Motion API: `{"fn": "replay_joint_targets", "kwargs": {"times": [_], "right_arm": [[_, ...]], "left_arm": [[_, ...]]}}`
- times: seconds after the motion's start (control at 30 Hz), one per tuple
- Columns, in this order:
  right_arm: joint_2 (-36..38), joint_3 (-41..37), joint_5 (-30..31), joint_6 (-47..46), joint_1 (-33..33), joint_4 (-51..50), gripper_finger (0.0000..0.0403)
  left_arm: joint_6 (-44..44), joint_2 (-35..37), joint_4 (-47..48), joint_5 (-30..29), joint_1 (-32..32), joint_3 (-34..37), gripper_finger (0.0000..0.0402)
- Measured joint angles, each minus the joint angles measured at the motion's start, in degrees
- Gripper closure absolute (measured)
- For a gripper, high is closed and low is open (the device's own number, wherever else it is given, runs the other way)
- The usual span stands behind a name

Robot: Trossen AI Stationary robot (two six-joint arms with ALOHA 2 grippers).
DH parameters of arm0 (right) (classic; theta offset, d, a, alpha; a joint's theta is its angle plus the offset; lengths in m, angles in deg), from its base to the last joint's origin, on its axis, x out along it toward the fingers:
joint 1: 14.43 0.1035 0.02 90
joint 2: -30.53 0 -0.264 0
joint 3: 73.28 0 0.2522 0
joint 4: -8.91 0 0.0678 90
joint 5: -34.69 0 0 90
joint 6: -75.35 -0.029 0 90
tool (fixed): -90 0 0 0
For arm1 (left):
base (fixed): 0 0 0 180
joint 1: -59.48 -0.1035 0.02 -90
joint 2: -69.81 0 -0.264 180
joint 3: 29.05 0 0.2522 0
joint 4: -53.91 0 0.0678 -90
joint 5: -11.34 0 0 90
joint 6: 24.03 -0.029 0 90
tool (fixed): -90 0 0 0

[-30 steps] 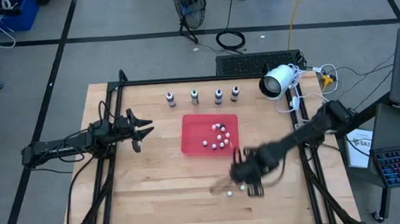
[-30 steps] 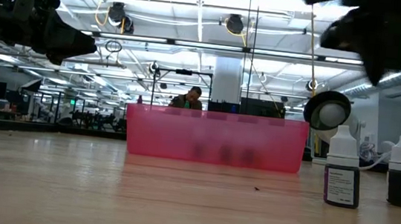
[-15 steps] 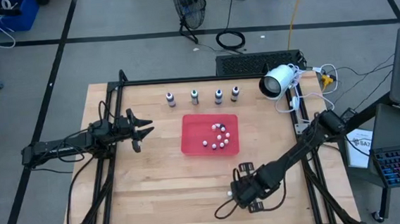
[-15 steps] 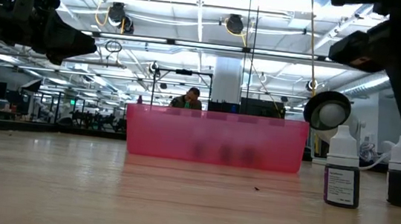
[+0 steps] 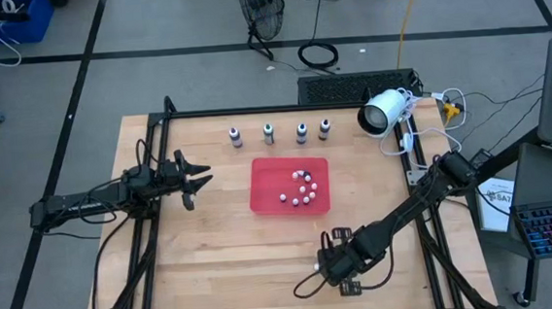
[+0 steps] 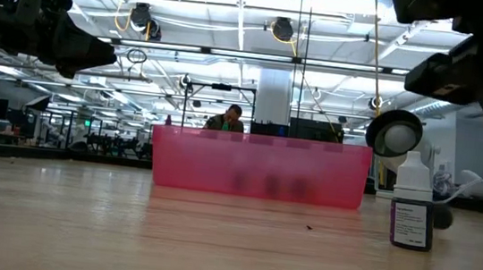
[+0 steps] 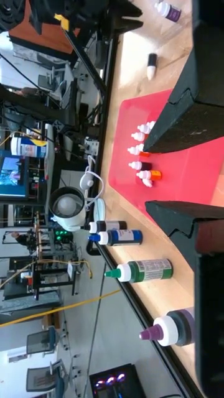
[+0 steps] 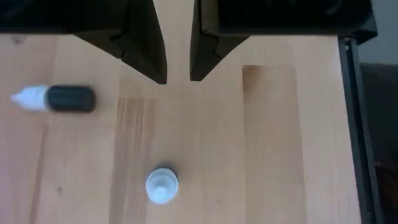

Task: Pick & Place food coloring
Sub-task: Put the small red food coloring bottle into the red bin

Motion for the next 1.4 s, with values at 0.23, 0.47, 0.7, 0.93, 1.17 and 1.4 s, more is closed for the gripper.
{"fn": "replay_joint_targets", "kwargs": {"times": [0.23,0.47,0.7,0.93,1.17,1.4], "right_arm": [[0.0,0.0,5.1,-4.3,-0.9,6.2,0.0347],[0.0,-0.3,9.5,-11.9,-5.8,-1.1,0.0349],[0.1,-4.1,3.1,-23.7,-8.8,-0.1,0.027],[0.1,-9.1,-0.9,-36.7,-10.0,8.5,0.0217],[0.2,-11.6,1.2,-37.0,-10.0,11.8,0.0227],[0.3,-12.5,4.6,-37.0,-9.9,11.3,0.0232]], "left_arm": [[0.0,0.0,0.0,0.0,0.0,0.0,0.0265],[0.0,0.0,0.0,0.0,0.0,0.0,0.0265],[0.0,0.0,0.0,0.0,0.0,0.0,0.0265],[0.0,0.0,0.0,0.0,0.0,0.0,0.0265],[0.0,0.0,0.0,0.0,0.0,0.0,0.0265],[0.0,0.0,0.0,0.0,0.0,0.0,0.0265]]}}
